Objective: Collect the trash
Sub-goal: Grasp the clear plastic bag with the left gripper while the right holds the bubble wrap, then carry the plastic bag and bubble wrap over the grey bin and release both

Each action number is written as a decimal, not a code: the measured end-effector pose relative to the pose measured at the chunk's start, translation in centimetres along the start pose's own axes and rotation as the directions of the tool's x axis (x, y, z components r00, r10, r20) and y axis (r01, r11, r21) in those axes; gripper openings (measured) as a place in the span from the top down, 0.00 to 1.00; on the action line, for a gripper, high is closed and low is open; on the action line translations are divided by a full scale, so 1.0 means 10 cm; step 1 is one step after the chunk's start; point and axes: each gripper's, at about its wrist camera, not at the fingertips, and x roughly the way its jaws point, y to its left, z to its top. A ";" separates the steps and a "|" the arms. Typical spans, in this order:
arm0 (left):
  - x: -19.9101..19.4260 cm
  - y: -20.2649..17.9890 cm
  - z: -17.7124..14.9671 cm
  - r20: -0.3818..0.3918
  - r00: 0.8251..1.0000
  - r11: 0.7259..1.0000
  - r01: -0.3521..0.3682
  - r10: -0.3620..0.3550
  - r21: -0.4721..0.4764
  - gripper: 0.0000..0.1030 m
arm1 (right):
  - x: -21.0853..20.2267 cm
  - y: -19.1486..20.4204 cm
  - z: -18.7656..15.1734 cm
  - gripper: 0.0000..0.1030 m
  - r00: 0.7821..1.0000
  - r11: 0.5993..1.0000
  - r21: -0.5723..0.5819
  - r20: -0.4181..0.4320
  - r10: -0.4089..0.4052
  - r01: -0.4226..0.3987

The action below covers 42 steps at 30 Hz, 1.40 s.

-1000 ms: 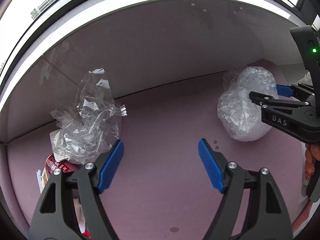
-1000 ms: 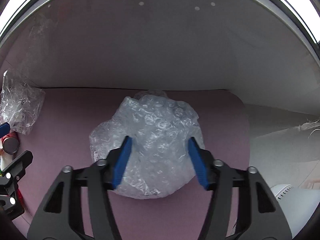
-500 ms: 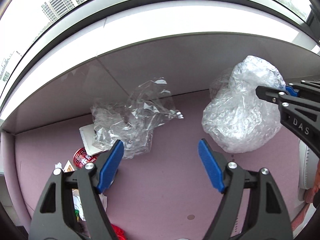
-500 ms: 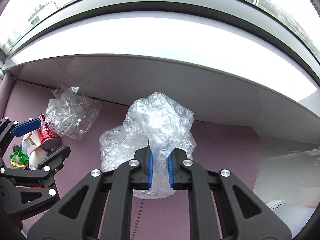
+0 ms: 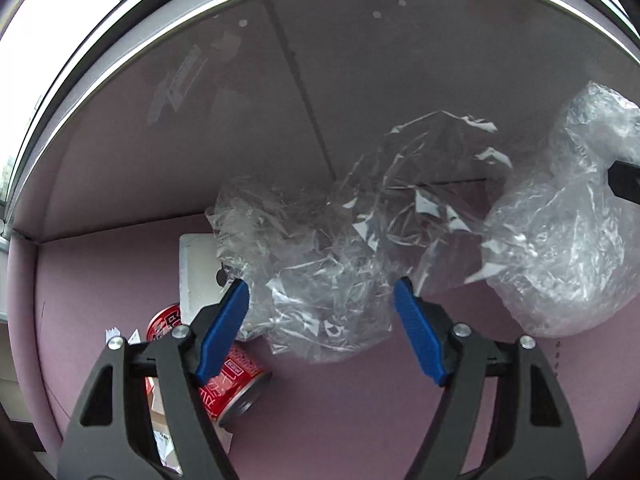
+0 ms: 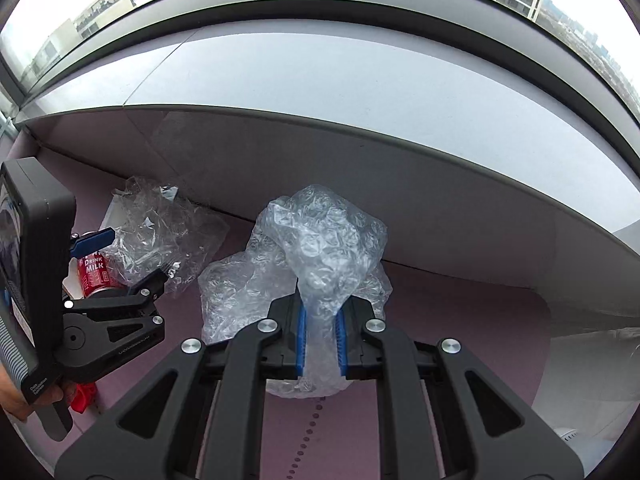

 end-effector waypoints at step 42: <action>-4.06 -0.92 0.64 0.042 0.914 0.821 0.341 -0.403 0.459 0.83 | -4.07 -1.57 -0.31 0.89 0.936 0.788 0.524 -0.055 -0.348 0.324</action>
